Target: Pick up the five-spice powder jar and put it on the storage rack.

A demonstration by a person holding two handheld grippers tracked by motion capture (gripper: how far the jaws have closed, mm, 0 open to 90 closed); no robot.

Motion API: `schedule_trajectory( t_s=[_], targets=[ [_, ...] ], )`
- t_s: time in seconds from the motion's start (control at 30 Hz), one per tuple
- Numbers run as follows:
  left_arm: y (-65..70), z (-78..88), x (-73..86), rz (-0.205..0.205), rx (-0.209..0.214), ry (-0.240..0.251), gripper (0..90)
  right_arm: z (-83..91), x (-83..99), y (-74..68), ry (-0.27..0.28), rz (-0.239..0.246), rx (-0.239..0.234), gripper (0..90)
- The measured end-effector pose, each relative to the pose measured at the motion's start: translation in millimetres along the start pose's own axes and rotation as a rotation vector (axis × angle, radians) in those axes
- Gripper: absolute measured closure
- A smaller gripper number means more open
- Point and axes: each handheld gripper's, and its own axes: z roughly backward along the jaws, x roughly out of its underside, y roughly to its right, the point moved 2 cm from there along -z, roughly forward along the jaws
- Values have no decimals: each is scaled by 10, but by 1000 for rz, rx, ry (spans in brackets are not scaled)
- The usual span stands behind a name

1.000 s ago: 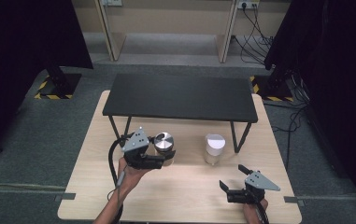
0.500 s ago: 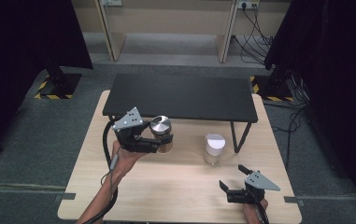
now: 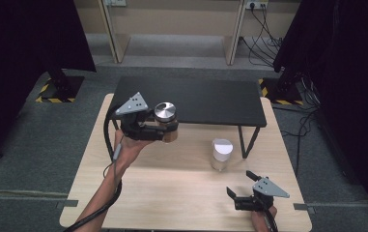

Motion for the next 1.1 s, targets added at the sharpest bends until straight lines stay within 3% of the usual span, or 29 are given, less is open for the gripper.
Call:
schedule_trajectory(
  t_s=[0.17,0.6,1.1],
  targets=[
    [-39,-39,-71,6,-39,-5,311,0,0,2,0,0,-2,6],
    [-175,-106,-141,53,-201,9,311,-2,0,9,0,-2,-8,6],
    [-230,-317,-261,77,-361,-19,311,-3,3,15,0,-8,-7,6]
  ],
)
